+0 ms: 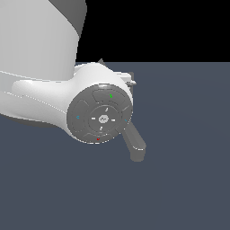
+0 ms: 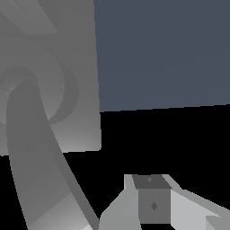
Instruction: Turn on the faucet by rotating a designated handle.
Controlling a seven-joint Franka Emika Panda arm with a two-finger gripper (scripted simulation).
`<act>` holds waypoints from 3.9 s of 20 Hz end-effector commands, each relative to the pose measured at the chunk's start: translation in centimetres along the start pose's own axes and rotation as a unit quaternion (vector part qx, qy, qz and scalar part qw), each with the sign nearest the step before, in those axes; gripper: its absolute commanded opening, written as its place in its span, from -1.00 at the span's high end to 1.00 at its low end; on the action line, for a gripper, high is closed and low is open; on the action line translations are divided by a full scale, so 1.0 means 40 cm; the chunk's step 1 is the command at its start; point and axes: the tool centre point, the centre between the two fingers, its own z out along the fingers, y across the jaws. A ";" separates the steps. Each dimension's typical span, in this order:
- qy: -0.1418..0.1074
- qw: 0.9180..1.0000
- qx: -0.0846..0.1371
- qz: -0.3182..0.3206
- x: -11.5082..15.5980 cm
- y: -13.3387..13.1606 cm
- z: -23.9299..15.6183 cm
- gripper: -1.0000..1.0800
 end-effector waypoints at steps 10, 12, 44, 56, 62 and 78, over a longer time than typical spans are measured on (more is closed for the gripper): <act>0.009 1.000 -0.002 -0.013 -0.084 -0.081 0.001 1.00; 0.008 1.000 -0.002 -0.013 -0.099 -0.094 0.002 1.00; -0.040 0.999 0.012 0.006 -0.169 -0.316 -0.031 1.00; -0.010 1.000 0.003 -0.006 -0.130 -0.399 -0.009 1.00; 0.005 1.000 -0.001 -0.013 -0.111 -0.442 0.002 1.00; 0.000 1.000 0.000 -0.013 -0.018 -0.545 -0.001 1.00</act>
